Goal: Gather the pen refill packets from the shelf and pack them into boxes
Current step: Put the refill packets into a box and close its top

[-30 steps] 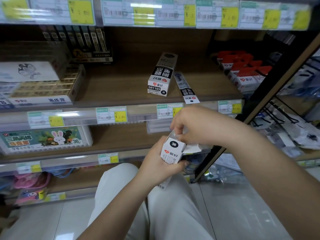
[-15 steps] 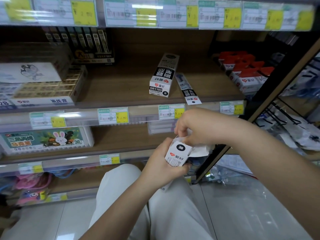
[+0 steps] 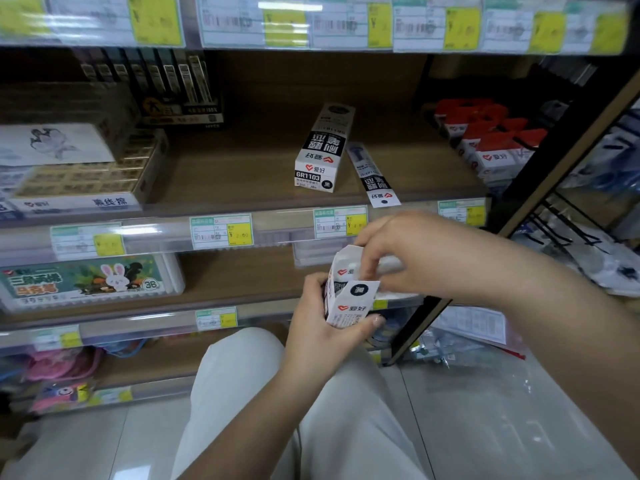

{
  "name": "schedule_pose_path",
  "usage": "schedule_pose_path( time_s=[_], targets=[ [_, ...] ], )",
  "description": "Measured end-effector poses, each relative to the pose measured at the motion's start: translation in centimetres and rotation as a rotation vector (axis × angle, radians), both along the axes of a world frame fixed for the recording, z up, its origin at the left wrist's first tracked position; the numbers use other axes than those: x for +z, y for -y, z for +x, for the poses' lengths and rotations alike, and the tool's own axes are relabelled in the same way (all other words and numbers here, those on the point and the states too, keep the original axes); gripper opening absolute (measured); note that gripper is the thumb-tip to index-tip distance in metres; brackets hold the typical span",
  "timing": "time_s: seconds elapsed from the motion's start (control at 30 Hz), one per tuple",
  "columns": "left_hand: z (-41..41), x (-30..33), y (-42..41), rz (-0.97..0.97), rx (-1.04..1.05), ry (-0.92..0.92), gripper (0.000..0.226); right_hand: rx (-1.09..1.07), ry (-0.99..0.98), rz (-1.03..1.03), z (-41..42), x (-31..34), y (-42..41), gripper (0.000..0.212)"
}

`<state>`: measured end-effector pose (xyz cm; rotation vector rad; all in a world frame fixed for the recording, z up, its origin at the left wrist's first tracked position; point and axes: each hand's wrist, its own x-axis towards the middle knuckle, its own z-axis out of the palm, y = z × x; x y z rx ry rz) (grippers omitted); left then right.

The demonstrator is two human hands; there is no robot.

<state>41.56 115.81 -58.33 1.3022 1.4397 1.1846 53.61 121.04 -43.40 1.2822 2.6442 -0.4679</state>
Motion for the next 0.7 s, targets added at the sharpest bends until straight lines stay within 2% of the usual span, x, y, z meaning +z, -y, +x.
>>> schedule_pose_path(
  time_s=[0.17,0.4,0.53,0.7],
  targets=[
    [0.5,-0.1,0.1,-0.013,-0.02,0.038,0.053,-0.002,-0.028,0.008,-0.1,-0.8,-0.7,0.007],
    [0.5,-0.4,0.1,-0.002,-0.014,0.002,0.053,0.033,-0.113,-0.017,-0.2,-2.4,-1.7,0.027],
    [0.2,-0.5,0.0,0.039,-0.018,-0.102,0.057,0.059,-0.225,-0.075,0.1,-2.4,-1.9,0.013],
    [0.3,-0.7,0.0,0.055,-0.028,-0.15,0.059,0.055,-0.276,-0.107,0.5,-2.9,-1.9,0.007]
  ],
)
